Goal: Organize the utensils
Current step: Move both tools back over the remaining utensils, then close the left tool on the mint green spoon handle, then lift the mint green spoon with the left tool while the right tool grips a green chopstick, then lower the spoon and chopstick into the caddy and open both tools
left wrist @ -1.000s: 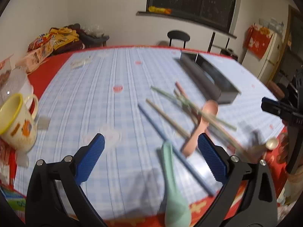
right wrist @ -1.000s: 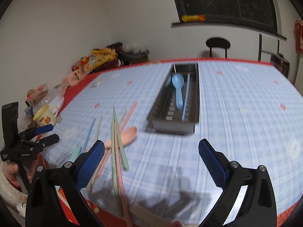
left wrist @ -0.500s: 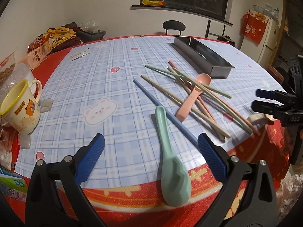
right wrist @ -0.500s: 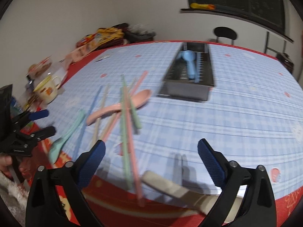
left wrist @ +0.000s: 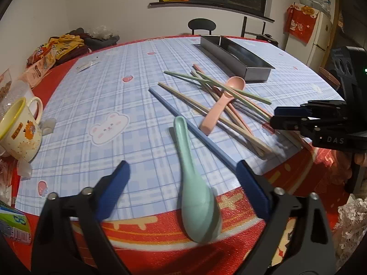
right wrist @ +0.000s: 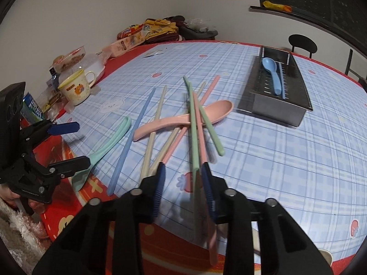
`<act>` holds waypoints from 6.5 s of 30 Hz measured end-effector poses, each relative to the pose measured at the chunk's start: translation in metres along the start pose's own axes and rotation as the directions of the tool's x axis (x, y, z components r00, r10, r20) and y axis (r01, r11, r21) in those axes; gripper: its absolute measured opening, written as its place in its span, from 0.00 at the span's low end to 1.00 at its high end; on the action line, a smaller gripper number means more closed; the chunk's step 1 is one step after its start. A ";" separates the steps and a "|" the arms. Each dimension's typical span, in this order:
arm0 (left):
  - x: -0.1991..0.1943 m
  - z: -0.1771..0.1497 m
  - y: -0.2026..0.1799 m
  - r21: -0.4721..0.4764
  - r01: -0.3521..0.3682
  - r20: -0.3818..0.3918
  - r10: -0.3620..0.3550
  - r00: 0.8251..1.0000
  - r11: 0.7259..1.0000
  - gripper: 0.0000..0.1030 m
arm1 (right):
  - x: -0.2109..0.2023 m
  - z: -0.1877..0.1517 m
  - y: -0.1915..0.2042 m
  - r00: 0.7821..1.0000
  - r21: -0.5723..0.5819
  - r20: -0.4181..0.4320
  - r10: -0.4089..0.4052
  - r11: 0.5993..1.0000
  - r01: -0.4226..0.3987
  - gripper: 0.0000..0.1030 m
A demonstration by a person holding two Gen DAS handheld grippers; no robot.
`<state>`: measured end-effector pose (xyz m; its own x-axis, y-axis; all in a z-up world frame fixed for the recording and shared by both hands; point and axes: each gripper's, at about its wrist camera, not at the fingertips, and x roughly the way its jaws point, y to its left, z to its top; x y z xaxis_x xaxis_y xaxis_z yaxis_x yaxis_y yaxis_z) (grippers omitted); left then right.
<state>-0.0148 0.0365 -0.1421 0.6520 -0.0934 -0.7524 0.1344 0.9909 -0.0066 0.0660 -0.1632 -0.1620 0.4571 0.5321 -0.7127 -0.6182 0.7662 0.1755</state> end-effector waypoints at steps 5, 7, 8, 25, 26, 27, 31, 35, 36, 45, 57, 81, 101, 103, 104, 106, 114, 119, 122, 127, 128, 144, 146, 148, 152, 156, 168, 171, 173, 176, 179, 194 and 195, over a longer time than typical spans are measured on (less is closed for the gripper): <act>0.001 -0.001 -0.001 -0.003 0.006 -0.011 -0.006 1.000 1.000 0.73 | 0.006 0.002 0.003 0.999 -0.020 -0.010 -0.033 0.999 0.033 0.23; 0.000 -0.002 -0.001 -0.004 0.008 -0.011 -0.008 1.000 1.000 0.73 | 0.008 0.004 0.003 0.999 -0.018 -0.011 -0.035 0.999 0.034 0.22; 0.000 -0.002 -0.001 -0.004 0.009 -0.011 -0.009 1.000 1.000 0.71 | 0.009 0.006 0.002 0.999 -0.016 -0.012 -0.035 0.999 0.035 0.22; 0.000 -0.005 -0.008 0.021 0.044 -0.044 -0.043 0.998 0.999 0.59 | 0.020 0.008 0.008 0.997 -0.043 -0.001 -0.074 0.996 0.074 0.17; 0.002 -0.006 -0.009 0.024 0.049 -0.059 -0.047 0.997 0.999 0.54 | 0.019 0.008 0.009 0.997 -0.043 0.003 -0.075 0.996 0.075 0.17; 0.005 -0.006 -0.009 0.028 0.049 -0.071 -0.047 0.996 0.998 0.52 | 0.021 0.007 0.008 0.997 -0.041 -0.001 -0.079 0.996 0.079 0.14; 0.008 -0.009 -0.010 0.049 0.044 -0.110 -0.038 0.993 0.998 0.48 | 0.023 0.008 0.002 0.998 -0.014 -0.009 -0.066 0.998 0.066 0.08; 0.009 -0.011 -0.014 0.067 0.030 -0.128 -0.021 0.992 0.997 0.48 | 0.024 0.008 0.001 0.999 -0.006 -0.016 -0.046 0.999 0.046 0.07; 0.010 -0.012 -0.015 0.071 0.024 -0.134 -0.014 0.991 0.997 0.48 | 0.024 0.008 0.001 0.999 -0.005 -0.018 -0.042 0.999 0.042 0.07; 0.013 -0.008 -0.025 0.193 -0.091 -0.144 0.120 0.982 0.977 0.43 | 0.023 0.007 -0.006 1.000 0.032 -0.015 -0.015 0.999 0.016 0.07; 0.005 0.001 0.018 0.029 -0.044 -0.125 0.047 0.991 0.999 0.21 | 0.024 0.007 -0.007 1.000 0.035 -0.018 -0.011 0.999 0.011 0.07; 0.018 -0.001 0.082 -0.290 0.092 -0.117 -0.130 0.985 0.953 0.16 | 0.027 0.005 -0.007 1.000 0.035 -0.031 -0.005 0.999 0.006 0.07; 0.040 0.020 0.052 -0.170 0.093 -0.098 -0.110 0.989 0.981 0.16 | 0.026 0.005 -0.009 0.999 0.050 -0.033 0.016 0.999 -0.014 0.07; 0.040 0.018 0.054 -0.181 0.093 -0.087 -0.110 0.990 0.979 0.15 | 0.027 0.006 -0.010 0.999 0.053 -0.034 0.019 0.998 -0.017 0.07; 0.040 0.018 0.055 -0.188 0.096 -0.081 -0.113 0.990 0.977 0.15 | 0.026 0.006 -0.010 0.999 0.055 -0.034 0.021 0.998 -0.019 0.07; 0.040 0.016 0.058 -0.213 0.109 -0.062 -0.125 0.990 0.971 0.15 | 0.027 0.006 -0.011 0.999 0.057 -0.035 0.025 0.998 -0.023 0.07; 0.040 0.012 0.057 -0.227 0.105 -0.036 -0.116 0.993 0.968 0.15 | 0.027 0.007 -0.013 0.999 0.066 -0.034 0.037 0.997 -0.035 0.07; 0.040 0.012 0.055 -0.224 0.098 -0.027 -0.107 0.994 0.970 0.15 | 0.023 0.007 -0.015 0.999 0.072 -0.009 0.049 0.996 -0.048 0.06; 0.038 0.012 0.055 -0.222 0.102 -0.015 -0.108 0.994 0.970 0.15 | 0.019 0.006 -0.017 0.998 0.081 0.012 0.054 0.995 -0.055 0.06; 0.034 0.011 0.053 -0.211 0.093 0.006 -0.094 0.996 0.973 0.15 | 0.016 0.006 -0.020 0.998 0.094 0.029 0.062 0.993 -0.065 0.06; 0.034 0.011 0.053 -0.212 0.092 0.010 -0.092 0.996 0.973 0.15 | 0.016 0.006 -0.020 0.997 0.096 0.033 0.064 0.993 -0.067 0.06; 0.016 0.019 0.062 -0.234 0.101 0.046 -0.093 0.995 0.967 0.15 | 0.002 0.004 -0.034 0.987 0.166 0.100 0.122 0.976 -0.138 0.06; 0.009 0.028 0.058 -0.219 0.116 0.064 -0.105 0.992 0.969 0.15 | -0.001 0.004 -0.041 0.984 0.197 0.107 0.145 0.967 -0.164 0.06; 0.002 0.040 0.052 -0.194 0.129 0.084 -0.114 0.990 0.972 0.15 | -0.005 0.006 -0.050 0.976 0.238 0.117 0.183 0.949 -0.207 0.06; 0.002 0.067 0.039 -0.160 0.178 0.107 -0.162 0.981 0.971 0.15 | -0.018 0.016 -0.072 0.962 0.287 0.137 0.236 0.920 -0.266 0.06; 0.015 0.101 0.023 -0.137 0.226 0.124 -0.210 0.970 0.964 0.15 | -0.029 0.040 -0.100 0.962 0.296 0.162 0.219 0.920 -0.259 0.06; 0.102 0.226 -0.037 -0.178 0.414 0.216 -0.375 0.901 0.893 0.15 | 0.008 0.119 -0.183 0.969 0.458 0.236 -0.071 0.888 -0.046 0.06; 0.130 0.250 -0.046 -0.208 0.429 0.208 -0.389 0.898 0.879 0.15 | 0.021 0.124 -0.195 0.970 0.503 0.230 -0.081 0.863 -0.048 0.06; 0.146 0.260 -0.049 -0.223 0.439 0.199 -0.400 0.895 0.870 0.15 | 0.026 0.121 -0.202 0.972 0.513 0.219 -0.083 0.857 -0.042 0.06; 0.169 0.271 -0.052 -0.238 0.431 0.178 -0.398 0.900 0.870 0.15 | 0.037 0.117 -0.210 0.978 0.535 0.192 -0.077 0.844 -0.039 0.06; 0.190 0.278 -0.055 -0.243 0.414 0.149 -0.387 0.910 0.877 0.15 | 0.045 0.115 -0.211 0.982 0.546 0.173 -0.076 0.837 -0.031 0.06; 0.200 0.285 -0.050 -0.208 0.365 0.128 -0.345 0.930 0.907 0.33 | 0.043 0.114 -0.214 0.978 0.551 0.170 -0.119 0.834 0.005 0.25; 0.196 0.284 -0.048 -0.200 0.355 0.131 -0.334 0.933 0.913 0.37 | 0.041 0.115 -0.212 0.977 0.545 0.169 -0.131 0.838 0.019 0.32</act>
<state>0.3188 -0.0566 -0.1024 0.6615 -0.4310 -0.6137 0.2050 0.8911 -0.4048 0.2897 -0.2627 -0.1507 0.6358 0.4800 -0.6044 -0.1614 0.8485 0.5040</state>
